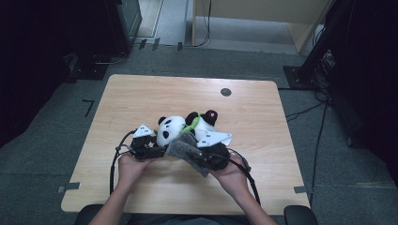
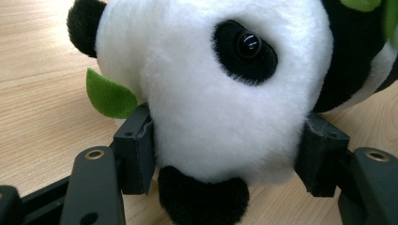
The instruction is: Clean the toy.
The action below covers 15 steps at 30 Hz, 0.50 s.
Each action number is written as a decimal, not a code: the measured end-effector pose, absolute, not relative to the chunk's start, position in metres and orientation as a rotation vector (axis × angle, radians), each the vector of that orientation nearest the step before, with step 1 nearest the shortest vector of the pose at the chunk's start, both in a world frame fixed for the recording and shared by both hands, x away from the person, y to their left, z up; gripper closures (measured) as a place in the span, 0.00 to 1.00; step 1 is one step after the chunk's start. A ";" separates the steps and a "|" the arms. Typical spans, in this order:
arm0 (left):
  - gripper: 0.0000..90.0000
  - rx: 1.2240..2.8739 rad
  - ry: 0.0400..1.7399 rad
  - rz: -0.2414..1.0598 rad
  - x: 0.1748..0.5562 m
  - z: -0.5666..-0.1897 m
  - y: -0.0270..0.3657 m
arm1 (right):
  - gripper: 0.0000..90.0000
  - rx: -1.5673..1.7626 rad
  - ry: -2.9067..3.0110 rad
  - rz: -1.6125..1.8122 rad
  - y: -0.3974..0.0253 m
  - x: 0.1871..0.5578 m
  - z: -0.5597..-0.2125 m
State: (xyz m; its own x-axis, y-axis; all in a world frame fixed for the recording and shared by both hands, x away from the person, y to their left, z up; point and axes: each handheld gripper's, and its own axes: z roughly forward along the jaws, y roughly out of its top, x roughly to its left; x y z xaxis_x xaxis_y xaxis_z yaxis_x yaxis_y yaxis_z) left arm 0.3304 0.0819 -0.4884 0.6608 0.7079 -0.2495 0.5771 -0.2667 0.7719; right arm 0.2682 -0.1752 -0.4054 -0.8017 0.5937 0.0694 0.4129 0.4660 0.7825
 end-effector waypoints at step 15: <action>0.37 1.955 1.007 0.174 0.330 -0.489 0.083 | 0.86 0.875 2.488 1.179 -0.113 0.326 -0.423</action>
State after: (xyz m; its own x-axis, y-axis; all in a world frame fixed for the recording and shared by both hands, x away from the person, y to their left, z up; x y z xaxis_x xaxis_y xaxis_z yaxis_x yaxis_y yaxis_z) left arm 0.3302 0.0825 -0.4890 0.6583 0.7080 -0.2557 0.5809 -0.2618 0.7707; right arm 0.3261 -0.1134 -0.4225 -0.7876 0.6155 0.0281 0.4114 0.4914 0.7676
